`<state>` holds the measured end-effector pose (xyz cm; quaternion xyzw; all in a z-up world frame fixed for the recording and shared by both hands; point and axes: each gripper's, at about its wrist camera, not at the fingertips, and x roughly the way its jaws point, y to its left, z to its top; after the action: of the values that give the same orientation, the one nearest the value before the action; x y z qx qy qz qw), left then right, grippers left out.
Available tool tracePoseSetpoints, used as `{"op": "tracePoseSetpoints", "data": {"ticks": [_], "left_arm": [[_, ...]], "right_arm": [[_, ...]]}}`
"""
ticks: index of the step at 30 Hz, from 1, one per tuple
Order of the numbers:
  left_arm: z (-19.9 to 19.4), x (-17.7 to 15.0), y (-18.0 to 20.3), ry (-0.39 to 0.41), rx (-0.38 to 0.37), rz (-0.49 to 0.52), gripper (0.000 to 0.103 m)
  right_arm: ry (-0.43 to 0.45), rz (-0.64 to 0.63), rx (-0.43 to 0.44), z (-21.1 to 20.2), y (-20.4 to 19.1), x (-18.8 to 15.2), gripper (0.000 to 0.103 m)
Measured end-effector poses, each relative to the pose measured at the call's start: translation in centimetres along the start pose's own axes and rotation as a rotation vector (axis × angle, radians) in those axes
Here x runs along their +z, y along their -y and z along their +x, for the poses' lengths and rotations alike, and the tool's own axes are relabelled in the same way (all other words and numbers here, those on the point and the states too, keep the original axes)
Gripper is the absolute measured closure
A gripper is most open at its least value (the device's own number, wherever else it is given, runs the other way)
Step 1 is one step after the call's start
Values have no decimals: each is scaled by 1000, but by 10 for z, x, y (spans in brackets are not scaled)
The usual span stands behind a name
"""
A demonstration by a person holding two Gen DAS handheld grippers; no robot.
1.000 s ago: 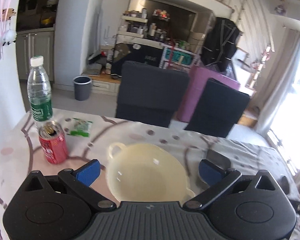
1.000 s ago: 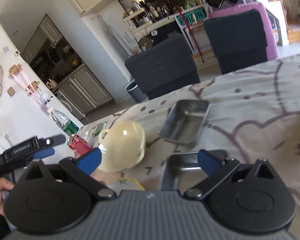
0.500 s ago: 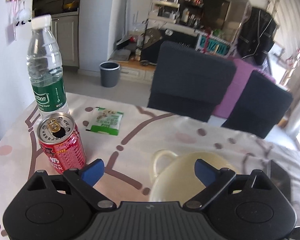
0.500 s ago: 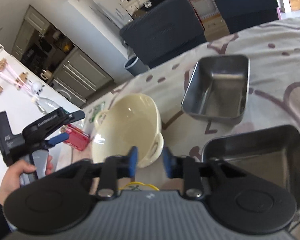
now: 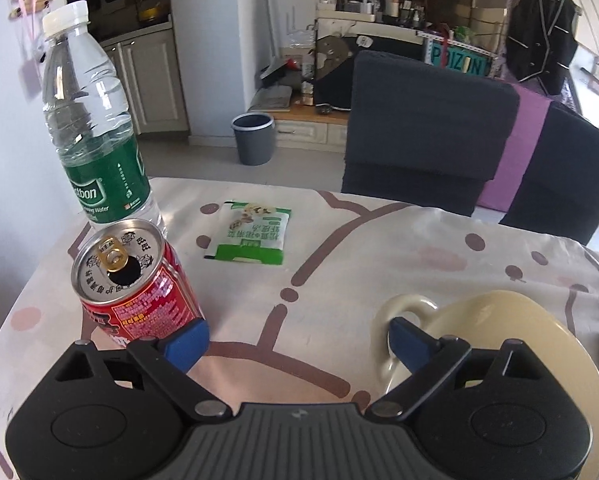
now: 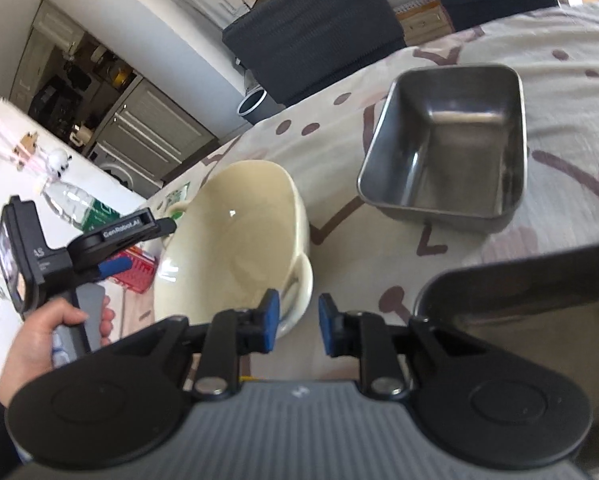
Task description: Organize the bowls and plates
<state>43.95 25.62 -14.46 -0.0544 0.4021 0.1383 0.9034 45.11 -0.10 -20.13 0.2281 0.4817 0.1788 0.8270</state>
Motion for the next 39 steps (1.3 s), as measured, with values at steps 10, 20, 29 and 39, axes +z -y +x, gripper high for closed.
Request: {"op": "tracePoseSetpoints", "data": {"ticks": [10,20,29,39], "left_arm": [[-23,-32,-31,54,-24,-70,11],[-54,-64,-52,48,-133,-133,31],[-53,-55,-64,7,-337,-268,40],[-20,-52,-53,-59,-374,-290,82]], "right_arm": [[60,-189,-105,13,-21,15,87],[90,-299,-139,31,-32,40,87],[70,-210,-5,24,-24,55,54],[42,-254,-81,45,-37,48,54]]}}
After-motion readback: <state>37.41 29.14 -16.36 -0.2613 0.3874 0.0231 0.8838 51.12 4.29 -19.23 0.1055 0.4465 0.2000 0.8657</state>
